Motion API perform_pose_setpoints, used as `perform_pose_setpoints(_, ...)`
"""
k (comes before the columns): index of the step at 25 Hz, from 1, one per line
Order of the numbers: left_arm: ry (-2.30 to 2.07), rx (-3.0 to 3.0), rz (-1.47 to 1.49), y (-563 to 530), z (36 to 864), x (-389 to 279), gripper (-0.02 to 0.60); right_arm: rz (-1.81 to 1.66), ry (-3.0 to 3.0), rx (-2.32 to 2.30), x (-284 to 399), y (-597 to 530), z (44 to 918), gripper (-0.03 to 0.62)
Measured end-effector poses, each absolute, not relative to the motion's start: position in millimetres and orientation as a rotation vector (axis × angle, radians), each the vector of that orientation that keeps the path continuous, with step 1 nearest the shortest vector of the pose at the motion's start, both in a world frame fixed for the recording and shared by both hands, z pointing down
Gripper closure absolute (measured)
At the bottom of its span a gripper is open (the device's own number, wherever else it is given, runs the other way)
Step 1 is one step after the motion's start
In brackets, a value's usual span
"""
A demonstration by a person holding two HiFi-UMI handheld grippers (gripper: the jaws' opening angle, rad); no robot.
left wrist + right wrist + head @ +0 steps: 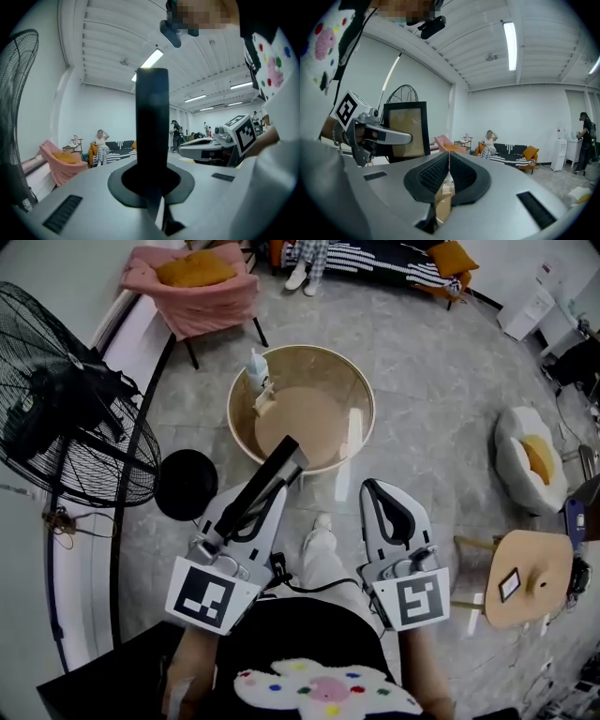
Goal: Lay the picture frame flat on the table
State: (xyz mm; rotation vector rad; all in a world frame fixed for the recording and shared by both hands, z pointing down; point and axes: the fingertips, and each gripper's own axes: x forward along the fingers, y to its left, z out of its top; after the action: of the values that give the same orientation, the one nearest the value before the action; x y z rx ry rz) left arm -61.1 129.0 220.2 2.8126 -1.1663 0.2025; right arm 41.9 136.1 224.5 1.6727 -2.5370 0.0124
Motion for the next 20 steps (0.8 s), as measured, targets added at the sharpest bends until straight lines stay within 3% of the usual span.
perform_pose_setpoints(20,-1.355,2.695,0.258,-5.4,227.9,-7.2,0.558,0.038,-2.623,1.480,106.0,-8.1,237.6,0.559)
